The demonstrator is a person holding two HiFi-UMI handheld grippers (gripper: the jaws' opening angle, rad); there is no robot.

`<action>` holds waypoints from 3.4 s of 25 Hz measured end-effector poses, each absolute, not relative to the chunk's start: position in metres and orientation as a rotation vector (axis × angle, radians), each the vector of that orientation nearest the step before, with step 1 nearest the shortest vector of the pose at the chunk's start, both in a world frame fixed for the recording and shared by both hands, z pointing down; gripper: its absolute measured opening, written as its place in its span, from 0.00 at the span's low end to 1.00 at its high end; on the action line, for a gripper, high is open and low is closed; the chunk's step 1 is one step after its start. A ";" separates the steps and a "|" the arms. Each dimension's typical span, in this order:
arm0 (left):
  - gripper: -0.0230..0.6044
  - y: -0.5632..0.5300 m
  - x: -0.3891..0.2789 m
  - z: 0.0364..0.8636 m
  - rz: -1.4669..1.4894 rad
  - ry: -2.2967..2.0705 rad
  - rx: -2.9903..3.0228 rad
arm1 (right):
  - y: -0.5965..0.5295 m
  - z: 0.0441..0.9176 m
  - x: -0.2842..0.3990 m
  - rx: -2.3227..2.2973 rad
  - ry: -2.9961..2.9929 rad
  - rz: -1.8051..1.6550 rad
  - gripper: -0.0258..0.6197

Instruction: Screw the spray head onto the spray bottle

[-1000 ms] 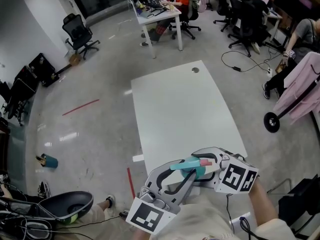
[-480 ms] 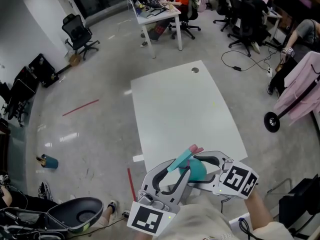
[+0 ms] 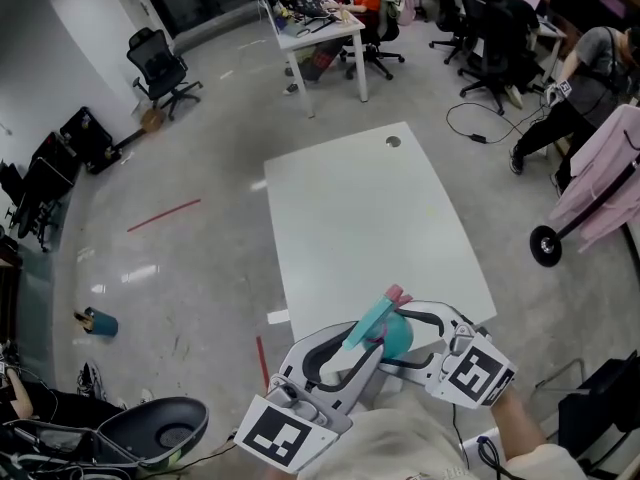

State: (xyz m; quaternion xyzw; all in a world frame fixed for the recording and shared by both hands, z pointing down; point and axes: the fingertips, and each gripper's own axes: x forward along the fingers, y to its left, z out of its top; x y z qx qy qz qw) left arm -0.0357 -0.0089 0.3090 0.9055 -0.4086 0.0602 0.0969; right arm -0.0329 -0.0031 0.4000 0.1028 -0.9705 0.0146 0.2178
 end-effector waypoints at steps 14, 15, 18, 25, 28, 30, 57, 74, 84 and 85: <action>0.24 0.048 -0.003 0.298 0.398 -0.354 3.001 | 0.068 0.383 -0.017 -0.465 -2.848 0.167 0.58; 0.24 0.048 -0.003 0.299 0.443 -0.363 3.021 | 0.068 0.384 -0.017 -0.475 -2.833 0.170 0.58; 0.44 0.042 -0.003 0.296 0.414 -0.491 3.034 | 0.057 0.382 -0.013 -0.415 -2.841 0.170 0.58; 0.51 0.009 -0.020 0.286 0.150 -1.232 2.724 | 0.014 0.388 -0.011 0.020 -2.836 0.097 0.58; 0.44 -0.001 -0.029 0.300 0.159 -1.508 2.537 | -0.003 0.391 -0.015 0.241 -2.833 0.099 0.58; 0.39 -0.006 -0.032 0.308 0.135 -1.586 2.455 | -0.011 0.393 -0.018 0.359 -2.801 0.078 0.58; 0.21 -0.004 -0.008 0.308 0.158 -1.254 2.691 | -0.002 0.399 -0.009 0.374 -2.833 0.136 0.58; 0.32 -0.016 -0.017 0.329 0.139 -1.726 2.295 | -0.013 0.407 -0.020 0.628 -2.776 0.123 0.58; 0.28 -0.012 -0.015 0.317 0.190 -1.575 2.472 | 0.002 0.398 -0.021 0.481 -2.851 0.110 0.58; 0.28 -0.012 -0.014 0.316 0.186 -1.542 2.489 | 0.002 0.397 -0.022 0.463 -2.871 0.123 0.58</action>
